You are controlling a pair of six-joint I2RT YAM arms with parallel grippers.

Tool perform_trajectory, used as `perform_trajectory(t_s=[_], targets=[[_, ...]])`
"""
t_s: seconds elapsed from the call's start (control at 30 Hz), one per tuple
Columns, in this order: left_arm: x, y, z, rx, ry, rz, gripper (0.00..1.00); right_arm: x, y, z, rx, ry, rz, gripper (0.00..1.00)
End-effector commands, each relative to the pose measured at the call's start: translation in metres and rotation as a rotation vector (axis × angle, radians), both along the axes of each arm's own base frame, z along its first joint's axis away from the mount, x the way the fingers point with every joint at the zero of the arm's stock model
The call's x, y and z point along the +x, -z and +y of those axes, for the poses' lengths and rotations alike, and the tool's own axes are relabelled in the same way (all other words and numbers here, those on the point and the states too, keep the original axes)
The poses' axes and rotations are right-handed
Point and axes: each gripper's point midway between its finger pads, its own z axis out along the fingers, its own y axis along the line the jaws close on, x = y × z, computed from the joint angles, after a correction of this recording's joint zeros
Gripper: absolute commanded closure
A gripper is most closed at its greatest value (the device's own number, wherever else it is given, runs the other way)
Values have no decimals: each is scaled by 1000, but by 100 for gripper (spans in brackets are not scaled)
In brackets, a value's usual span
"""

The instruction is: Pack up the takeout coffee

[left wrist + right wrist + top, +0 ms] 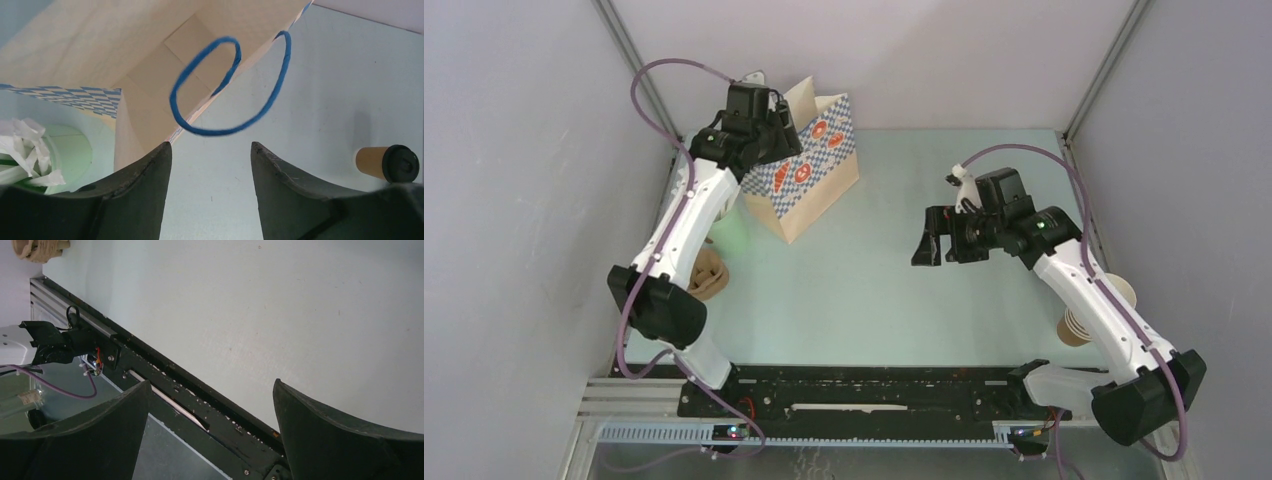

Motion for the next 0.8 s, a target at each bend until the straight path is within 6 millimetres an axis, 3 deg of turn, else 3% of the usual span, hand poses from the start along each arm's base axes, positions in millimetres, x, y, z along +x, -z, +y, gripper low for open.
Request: perform_trajectory(t_s=[0.0,0.17,0.27,0.37,0.47,0.57,0.63,0.77], targets=[[0,-45,12,-4,-43,-104,35,-7,0,-10,31,0,-8,0],[-43,-59,39,46,-94,-129,8,-8,2,-15,45,12,-3,0],[-87,-55,68,91,-167,-120,5,-7,0,-16,48,9,-16,0],[-139,-37,107,144,-296,-81,5,-8,-1,-14,61,0,-12,0],[-190,7,147,149,-461,22,3,-10,-1,-11,78,-14,-6,0],[-224,58,175,97,-596,136,1,-14,-2,-10,89,-26,-10,0],[-232,85,187,65,-646,179,0,-17,-3,-8,93,-37,-15,0],[-228,139,202,29,-680,334,3,-23,-2,-2,99,-70,-17,0]])
